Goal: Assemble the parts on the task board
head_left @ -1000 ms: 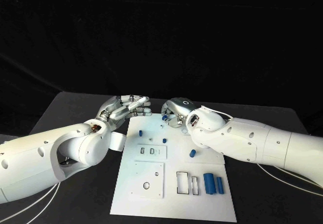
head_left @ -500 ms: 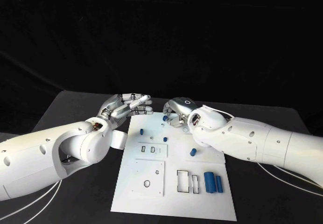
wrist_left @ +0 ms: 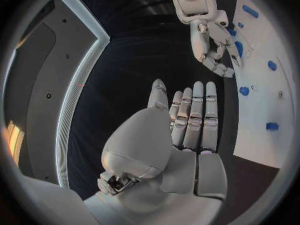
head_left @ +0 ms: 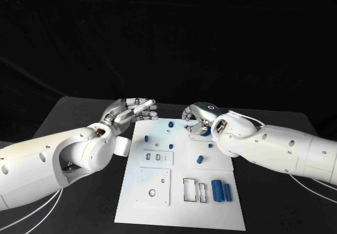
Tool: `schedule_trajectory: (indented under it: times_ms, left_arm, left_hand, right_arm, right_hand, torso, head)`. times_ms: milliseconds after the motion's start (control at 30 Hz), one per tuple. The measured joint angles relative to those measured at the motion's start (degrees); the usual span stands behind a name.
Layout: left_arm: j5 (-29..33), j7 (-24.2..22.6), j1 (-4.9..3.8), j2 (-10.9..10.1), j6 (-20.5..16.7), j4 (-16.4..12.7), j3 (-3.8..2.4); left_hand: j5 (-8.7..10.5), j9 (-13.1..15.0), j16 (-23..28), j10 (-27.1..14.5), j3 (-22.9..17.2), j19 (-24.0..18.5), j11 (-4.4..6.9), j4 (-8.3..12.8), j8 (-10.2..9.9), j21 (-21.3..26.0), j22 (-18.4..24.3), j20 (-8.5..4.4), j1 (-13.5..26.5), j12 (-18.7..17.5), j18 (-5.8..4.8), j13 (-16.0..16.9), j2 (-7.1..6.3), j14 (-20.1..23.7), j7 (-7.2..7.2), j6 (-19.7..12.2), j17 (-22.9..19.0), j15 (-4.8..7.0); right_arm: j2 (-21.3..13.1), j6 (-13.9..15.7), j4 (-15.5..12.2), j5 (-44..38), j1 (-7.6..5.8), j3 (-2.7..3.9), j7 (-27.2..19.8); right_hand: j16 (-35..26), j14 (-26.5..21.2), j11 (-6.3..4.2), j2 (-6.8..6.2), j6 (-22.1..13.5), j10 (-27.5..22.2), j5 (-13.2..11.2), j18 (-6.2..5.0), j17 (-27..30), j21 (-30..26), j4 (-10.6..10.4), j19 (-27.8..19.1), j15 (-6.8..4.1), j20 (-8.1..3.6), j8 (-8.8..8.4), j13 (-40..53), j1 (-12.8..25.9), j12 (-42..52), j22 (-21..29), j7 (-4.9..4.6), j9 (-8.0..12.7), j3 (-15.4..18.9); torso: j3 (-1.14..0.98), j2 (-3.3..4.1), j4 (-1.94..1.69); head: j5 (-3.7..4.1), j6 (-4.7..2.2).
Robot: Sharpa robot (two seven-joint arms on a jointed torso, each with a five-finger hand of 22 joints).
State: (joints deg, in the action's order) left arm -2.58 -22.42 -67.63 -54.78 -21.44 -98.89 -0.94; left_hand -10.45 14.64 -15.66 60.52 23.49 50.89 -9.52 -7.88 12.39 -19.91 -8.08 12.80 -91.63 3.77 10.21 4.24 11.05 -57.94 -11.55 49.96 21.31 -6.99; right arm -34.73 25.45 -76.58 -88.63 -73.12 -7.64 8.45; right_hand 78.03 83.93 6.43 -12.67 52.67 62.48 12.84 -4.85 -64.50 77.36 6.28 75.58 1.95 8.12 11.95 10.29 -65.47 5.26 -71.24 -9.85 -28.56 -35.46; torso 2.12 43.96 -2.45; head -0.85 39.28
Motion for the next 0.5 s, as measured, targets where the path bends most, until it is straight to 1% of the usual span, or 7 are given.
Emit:
schedule_trajectory:
  times_ms: [67, 133, 233, 267, 333, 400, 500]
  left_arm:
    - [0.0, 0.0, -0.01, -0.1, 0.0, 0.0, 0.00]
    - [0.0, 0.0, -0.01, -0.2, 0.0, 0.0, 0.00]
    - [0.0, 0.0, -0.01, -0.3, 0.0, 0.1, 0.00]
    - [0.0, 0.0, -0.01, -0.3, 0.0, 0.1, 0.00]
    - [0.0, 0.0, -0.01, -0.3, 0.0, 0.2, 0.01]
    - [0.0, 0.0, -0.01, -0.3, 0.0, 0.3, 0.01]
    - [0.0, 0.0, -0.01, -0.2, 0.0, 0.3, 0.01]
  left_hand:
    - [0.00, 0.1, 0.0, 0.0, 0.1, 0.0, 0.00, 0.1, 0.0, 0.0, 0.0, 0.00, 0.0, 0.0, 0.00, 0.0, 0.03, 0.0, 0.00, 0.0, 0.1, 0.00]
    - [0.00, 0.1, 0.0, 0.0, 0.1, 0.0, 0.00, 0.1, 0.0, 0.0, 0.0, 0.00, -0.2, 0.0, 0.00, 0.0, 0.23, 0.0, 0.00, 0.0, 0.1, 0.00]
    - [0.00, 0.1, 0.0, 0.0, 0.1, 0.0, 0.00, 0.1, 0.0, 0.0, 0.0, 0.00, -0.2, 0.0, 0.00, 0.0, 0.23, 0.0, 0.00, 0.0, 0.2, 0.00]
    - [0.00, 0.1, 0.0, 0.0, 0.1, 0.0, 0.00, 0.1, 0.0, 0.0, 0.0, 0.00, -0.2, 0.0, 0.00, 0.0, 0.23, 0.0, 0.00, 0.0, 0.2, 0.00]
    - [0.00, 0.1, 0.0, 0.0, 0.1, 0.0, 0.00, 0.1, 0.0, 0.0, 0.0, 0.00, -0.2, 0.0, 0.00, 0.0, 0.23, 0.0, 0.00, 0.0, 0.2, 0.00]
    - [0.00, 0.1, 0.0, 0.0, 0.1, 0.0, 0.00, 0.1, 0.0, 0.0, 0.0, 0.00, -0.2, 0.0, 0.00, 0.0, 0.23, 0.0, 0.00, 0.0, 0.2, 0.00]
    - [0.00, 0.2, 0.0, 0.0, 0.1, 0.0, 0.00, 0.1, 0.0, 0.0, 0.0, 0.00, -0.2, 0.0, 0.00, 0.0, 0.23, 0.0, 0.00, 0.0, 0.3, 0.00]
  right_arm:
    - [-2.6, -0.1, -2.2, 0.5, -0.45, 0.15, 0.2]
    - [-5.0, -0.1, -4.1, 1.3, -0.78, 0.24, 0.3]
    - [-8.6, -0.3, -6.3, 3.4, -1.08, 0.35, 0.7]
    - [-9.4, -0.4, -6.6, 4.3, -1.14, 0.36, 0.8]
    - [-10.6, -0.9, -6.8, 6.1, -1.22, 0.39, 1.0]
    - [-11.6, -1.6, -6.9, 8.2, -1.29, 0.42, 1.3]
    - [-12.1, -2.9, -6.2, 10.6, -1.33, 0.43, 1.8]
  right_hand:
    - [0.3, 0.0, -0.39, -0.22, 0.6, 1.8, 0.9, 0.01, -0.4, 0.7, -0.6, 0.9, -0.07, -0.35, 0.03, 0.3, 0.4, 0.5, -0.9, 0.45, 0.0, 0.5]
    - [0.8, 0.0, -1.07, -0.67, 1.0, 4.5, 1.0, 0.01, -0.9, 1.2, -1.5, 1.5, -0.88, -0.99, 0.23, 0.8, 1.8, 1.5, -1.9, 0.83, 0.0, 0.8]
    - [1.1, 0.1, -2.14, -1.67, 0.3, 9.0, -0.1, 0.01, -1.5, 1.5, -1.7, 2.2, -1.78, -1.68, -0.13, 2.7, 2.3, 4.2, -2.6, 1.43, 0.0, 2.0]
    - [1.2, 0.1, -2.31, -1.98, -0.4, 9.7, -0.5, 0.00, -1.6, 1.5, -1.6, 2.3, -1.78, -1.77, -0.45, 3.5, 2.1, 5.2, -2.7, 1.50, -0.1, 2.8]
    - [1.6, 0.1, -2.55, -2.24, -1.6, 9.9, -1.6, 0.00, -2.0, 1.5, -1.8, 2.4, -2.20, -1.90, -0.89, 6.4, 1.8, 8.1, -2.9, 1.62, -0.6, 5.9]
    - [2.1, 0.1, -3.14, -1.18, -2.6, 8.6, -2.1, 0.01, -2.4, 1.5, -2.6, 2.7, -2.43, -2.20, -1.23, 12.5, 0.7, 14.3, -3.5, 1.79, -1.4, 11.1]
    - [4.3, 0.0, -3.43, -0.15, -3.2, 5.9, -2.1, 0.09, -6.5, 2.2, -4.2, 3.4, -2.71, -2.71, -1.33, 21.0, -0.8, 23.4, -3.7, 1.85, -2.4, 16.4]
  torso:
    - [0.00, -0.08, 0.15]
    - [-0.03, -0.18, 0.34]
    - [-0.04, -0.30, 0.53]
    - [-0.07, -0.34, 0.57]
    - [-0.10, -0.41, 0.70]
    - [-0.13, -0.50, 0.82]
    - [-0.20, -0.57, 0.96]
  head:
    - [0.01, -0.07]
    - [0.04, -0.09]
    - [0.32, -0.10]
    - [0.38, -0.10]
    - [0.41, -0.14]
    - [0.42, -0.15]
    - [0.43, -0.22]
